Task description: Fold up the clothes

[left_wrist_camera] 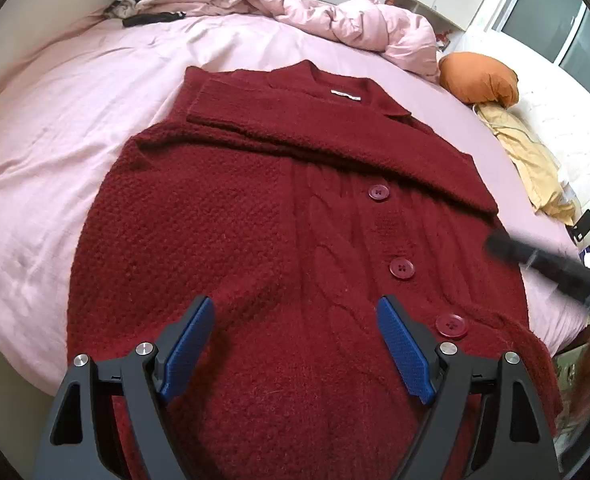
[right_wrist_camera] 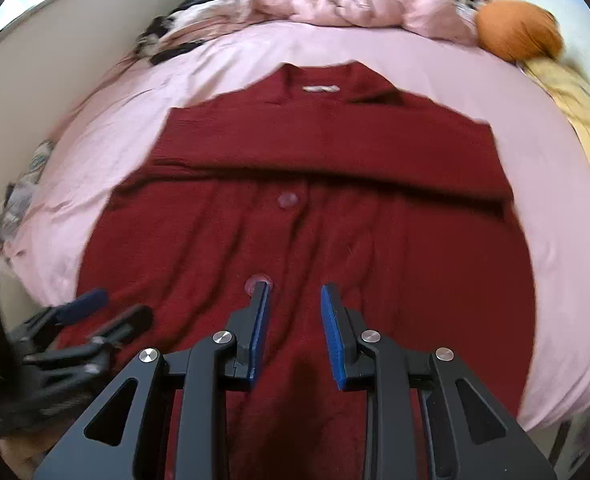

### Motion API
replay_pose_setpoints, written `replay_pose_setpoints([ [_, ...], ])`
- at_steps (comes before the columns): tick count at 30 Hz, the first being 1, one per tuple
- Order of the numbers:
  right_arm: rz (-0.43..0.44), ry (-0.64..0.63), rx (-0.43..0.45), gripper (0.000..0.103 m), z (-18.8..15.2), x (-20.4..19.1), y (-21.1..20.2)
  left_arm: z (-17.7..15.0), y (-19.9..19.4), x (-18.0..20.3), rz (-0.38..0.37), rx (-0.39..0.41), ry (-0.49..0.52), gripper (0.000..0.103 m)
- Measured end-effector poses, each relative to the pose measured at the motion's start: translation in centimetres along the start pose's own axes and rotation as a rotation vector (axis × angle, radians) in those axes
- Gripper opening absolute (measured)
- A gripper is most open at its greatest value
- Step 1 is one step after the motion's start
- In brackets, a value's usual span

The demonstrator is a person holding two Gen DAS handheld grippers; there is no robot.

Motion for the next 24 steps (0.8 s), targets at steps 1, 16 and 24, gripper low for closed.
replay_pose_setpoints([
  [1, 0.011, -0.02, 0.006, 0.027, 1.0, -0.3, -0.8, 0.0, 0.0, -0.1, -0.006, 0.003, -0.004, 0.084],
  [16, 0.149, -0.48, -0.165, 0.072, 15.0, -13.0, 10.9, 0.3, -0.8, -1.5, -0.033, 0.057, -0.098, 0.084],
  [24, 0.182, -0.495, -0.194, 0.072, 15.7, -16.2, 18.9, 0.4, -0.9, -2.2, -0.061, 0.052, -0.131, 0.084],
])
Point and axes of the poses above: each gripper's, at about its wrist camera, not at the fingertips, and y roughly the way its jaws point, x to its right, z to its top, the point moved 5 cm from there along y, roughly the way its jaws point, and after that the axes turned 6 degrees about -x, right-handed, at the moved point
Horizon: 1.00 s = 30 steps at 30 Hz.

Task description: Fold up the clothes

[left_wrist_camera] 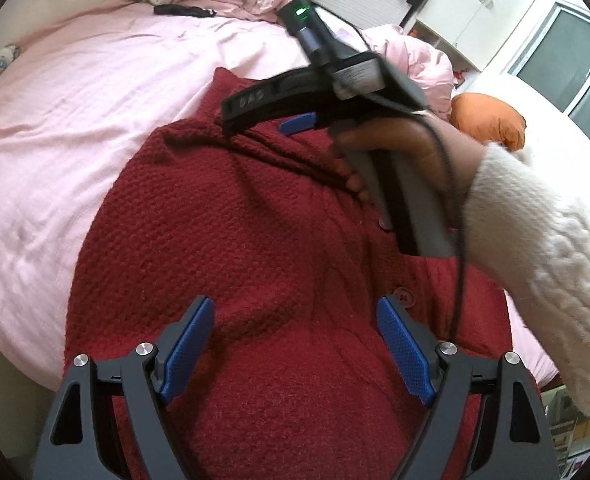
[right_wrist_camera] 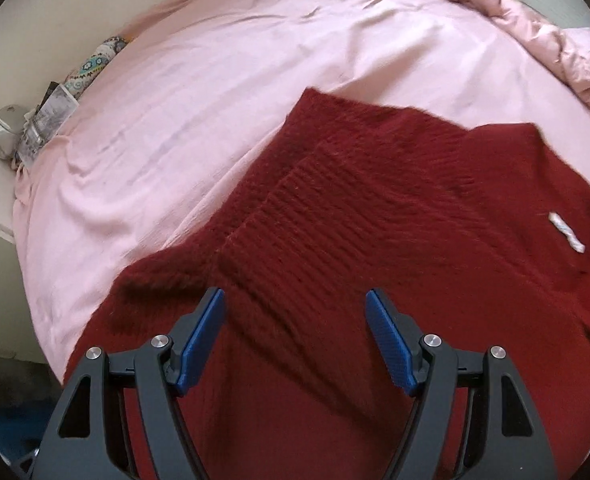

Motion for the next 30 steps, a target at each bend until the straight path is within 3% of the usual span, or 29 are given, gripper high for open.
replay_pose_setpoints([
  [2, -0.026, -0.012, 0.017, 0.071, 0.2, 0.1, 0.6, 0.0, 0.0, -0.1, -0.003, -0.004, -0.003, 0.084],
  [3, -0.019, 0.0, 0.036, 0.061, 0.2, 0.3, 0.5, 0.1, 0.0, -0.2, -0.007, -0.004, -0.006, 0.084],
  [4, -0.015, 0.021, 0.049, 0.037, 0.2, 0.8, 0.2, 0.1, 0.0, -0.3, -0.01, -0.005, -0.009, 0.084],
  [5, -0.006, 0.057, 0.065, 0.022, 0.2, 1.6, -0.2, 0.0, -0.1, -0.3, -0.011, -0.004, -0.01, 0.084],
  [6, 0.002, 0.095, 0.074, 0.016, 0.1, 2.4, -0.5, 0.0, -0.1, -0.4, -0.009, -0.004, -0.009, 0.084],
  [8, 0.073, 0.153, 0.094, 0.016, -0.1, 3.7, -1.3, 0.1, 0.0, -0.4, -0.005, -0.007, -0.005, 0.084],
  [13, 0.095, 0.294, 0.213, 0.015, -1.8, 7.9, -5.3, 0.1, 0.0, -0.5, 0.0, -0.014, -0.003, 0.084],
  [16, 0.044, 0.383, 0.285, 0.015, -4.9, 12.3, -8.7, 0.2, 0.2, -0.5, 0.006, -0.017, -0.001, 0.084],
  [21, -0.092, 0.607, 0.335, 0.015, -14.4, 23.1, -14.0, 0.2, 0.5, -0.1, 0.042, -0.029, 0.012, 0.084],
  [30, -0.41, 0.97, 0.314, 0.015, -37.5, 40.0, -21.0, 0.3, 1.2, 0.4, 0.121, -0.056, 0.031, 0.084],
])
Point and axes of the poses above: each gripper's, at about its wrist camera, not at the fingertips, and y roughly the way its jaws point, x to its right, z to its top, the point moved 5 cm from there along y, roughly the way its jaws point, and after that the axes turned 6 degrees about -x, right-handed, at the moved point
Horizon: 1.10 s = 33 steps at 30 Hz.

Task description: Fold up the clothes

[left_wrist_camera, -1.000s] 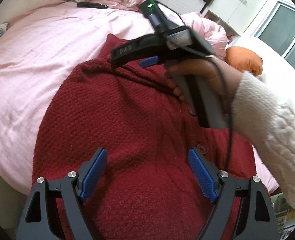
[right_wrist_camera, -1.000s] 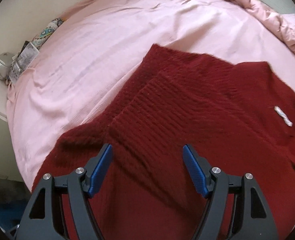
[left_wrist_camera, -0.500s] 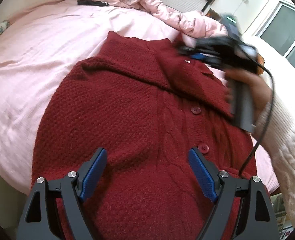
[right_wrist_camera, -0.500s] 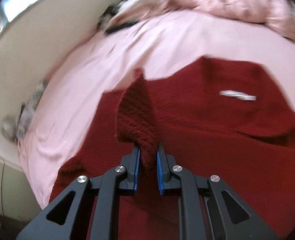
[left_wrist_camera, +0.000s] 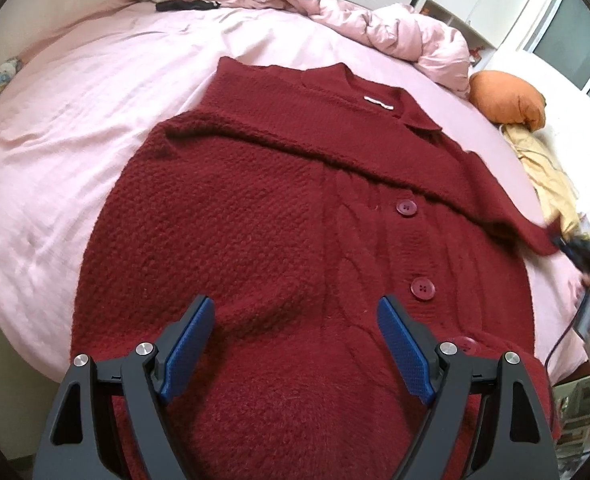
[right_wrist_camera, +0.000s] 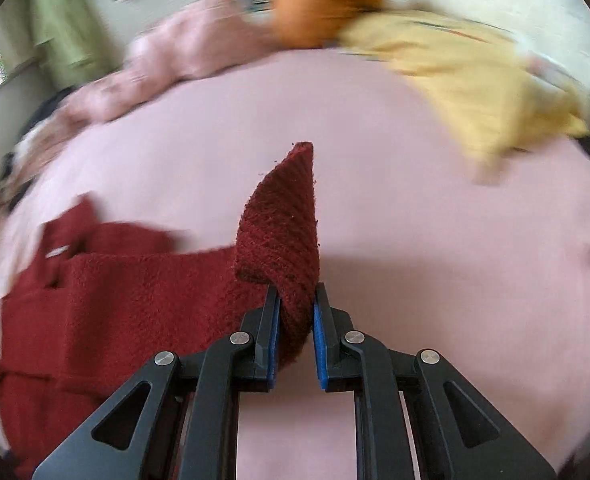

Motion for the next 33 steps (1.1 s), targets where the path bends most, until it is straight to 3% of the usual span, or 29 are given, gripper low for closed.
replay_pose_setpoints([
  [5, -0.145, 0.146, -0.001, 0.015, -0.3, 13.1, -1.1, -0.1, 0.2, 0.6, 0.063, -0.008, 0.015, 0.084],
  [11, -0.25, 0.307, 0.033, 0.015, -1.4, 23.5, -3.2, -0.1, 0.4, 1.3, 0.127, -0.024, 0.034, 0.084],
  [13, -0.235, 0.348, 0.024, 0.015, -2.1, 25.8, -3.0, -0.2, 0.4, 1.4, 0.139, -0.026, 0.037, 0.084],
  [16, -0.292, 0.366, 0.029, 0.015, -3.7, 27.4, -3.1, -0.2, 0.4, 1.6, 0.162, -0.029, 0.045, 0.084],
  [19, -0.228, 0.403, 0.01, 0.019, -4.4, 28.1, -2.2, -0.2, 0.5, 1.7, 0.159, -0.035, 0.048, 0.084],
  [22, -0.188, 0.493, 0.056, 0.023, -4.9, 29.3, -3.6, -0.2, 0.5, 1.6, 0.147, -0.037, 0.043, 0.084],
  [24, -0.298, 0.588, 0.103, 0.026, -5.6, 31.2, -5.4, -0.2, 0.5, 1.7, 0.15, -0.036, 0.044, 0.084],
  [26, -0.472, 0.694, 0.13, 0.026, -6.8, 33.3, -7.7, -0.2, 0.4, 1.6, 0.153, -0.035, 0.046, 0.084],
  [27, -0.496, 0.718, 0.148, 0.026, -7.1, 33.6, -8.6, -0.2, 0.4, 1.7, 0.152, -0.034, 0.045, 0.084],
  [29, -0.426, 0.692, 0.194, 0.026, -7.0, 32.6, -9.5, -0.2, 0.4, 1.6, 0.151, -0.037, 0.046, 0.084],
  [31, -0.33, 0.573, 0.222, 0.026, -6.1, 30.0, -9.4, -0.2, 0.4, 1.6, 0.155, -0.039, 0.047, 0.084],
  [33, -0.157, 0.394, 0.195, 0.029, -5.5, 25.9, -8.0, -0.2, 0.4, 1.6, 0.157, -0.043, 0.051, 0.084],
])
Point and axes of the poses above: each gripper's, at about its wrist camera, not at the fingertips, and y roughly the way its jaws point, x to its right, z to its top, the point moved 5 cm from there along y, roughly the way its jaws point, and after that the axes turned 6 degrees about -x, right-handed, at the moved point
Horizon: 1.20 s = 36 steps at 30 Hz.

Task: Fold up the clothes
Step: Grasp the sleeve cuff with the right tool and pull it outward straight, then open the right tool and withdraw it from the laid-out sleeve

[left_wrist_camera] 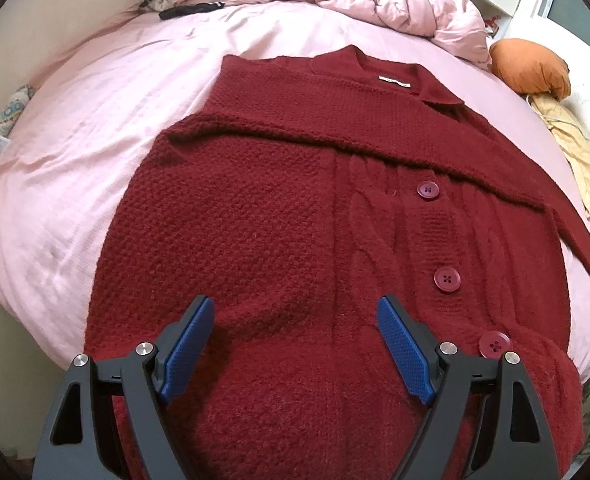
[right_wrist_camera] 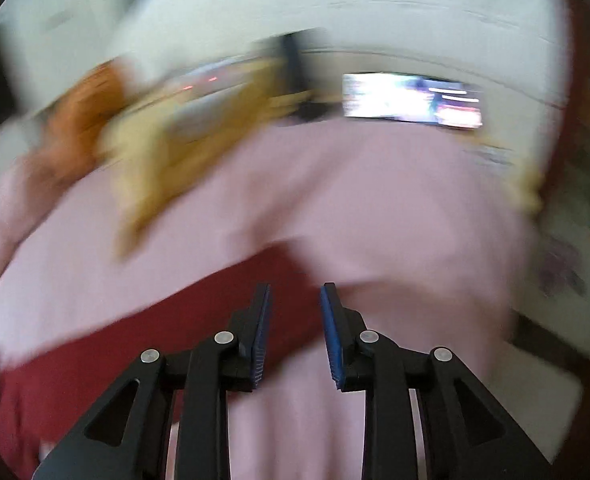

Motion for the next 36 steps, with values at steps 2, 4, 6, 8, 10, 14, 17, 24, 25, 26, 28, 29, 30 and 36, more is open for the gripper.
replay_pose_setpoints([
  [2, 0.144, -0.134, -0.197, 0.032, -2.4, -3.4, 2.7, 0.0, -0.1, 0.0, -0.006, 0.0, -0.004, 0.084],
  [4, 0.094, -0.214, -0.276, 0.032, -4.0, -4.1, 4.4, 0.0, -0.1, -0.2, -0.018, 0.001, -0.009, 0.084],
  [6, 0.074, -0.186, -0.239, 0.031, -3.6, -3.2, 4.1, 0.0, -0.2, -0.3, -0.029, 0.002, -0.013, 0.084],
  [8, -0.019, -0.057, -0.203, 0.031, -2.3, -0.8, 3.4, 0.0, -0.2, -0.2, -0.03, 0.003, -0.015, 0.084],
  [10, -0.282, 0.034, -0.182, 0.032, -1.4, 2.0, 2.2, 0.0, -0.2, -0.1, -0.03, 0.002, -0.012, 0.084],
  [14, -0.356, -0.003, -0.134, 0.032, -1.0, 0.7, -1.2, 0.0, -0.2, 0.0, -0.037, 0.007, -0.013, 0.084],
  [17, -0.25, -0.092, -0.144, 0.032, -2.6, -4.7, -3.4, 0.0, -0.2, 0.0, -0.042, 0.008, -0.009, 0.084],
  [24, -0.061, -0.348, -0.166, 0.035, -9.8, -20.7, -8.5, -0.1, -0.3, -0.5, -0.106, 0.016, -0.008, 0.084],
  [25, -0.027, -0.371, -0.174, 0.035, -11.0, -22.8, -9.3, -0.1, -0.3, -0.5, -0.111, 0.02, -0.009, 0.084],
  [26, 0.018, -0.401, -0.19, 0.035, -12.6, -25.6, -10.0, -0.3, -0.4, -0.4, -0.113, 0.023, -0.01, 0.084],
  [28, 0.084, -0.445, -0.204, 0.035, -15.3, -29.6, -11.8, -0.4, -0.5, -0.4, -0.116, 0.031, -0.006, 0.084],
  [29, 0.117, -0.468, -0.214, 0.035, -16.8, -31.7, -13.0, -0.4, -0.5, -0.4, -0.116, 0.034, -0.004, 0.084],
  [30, 0.137, -0.494, -0.233, 0.035, -18.4, -33.6, -13.9, -0.4, -0.6, -0.4, -0.116, 0.038, 0.0, 0.084],
  [36, 0.237, -0.545, -0.326, 0.035, -26.7, -40.4, -14.7, -0.5, -0.4, -0.5, -0.138, 0.018, 0.031, 0.084],
])
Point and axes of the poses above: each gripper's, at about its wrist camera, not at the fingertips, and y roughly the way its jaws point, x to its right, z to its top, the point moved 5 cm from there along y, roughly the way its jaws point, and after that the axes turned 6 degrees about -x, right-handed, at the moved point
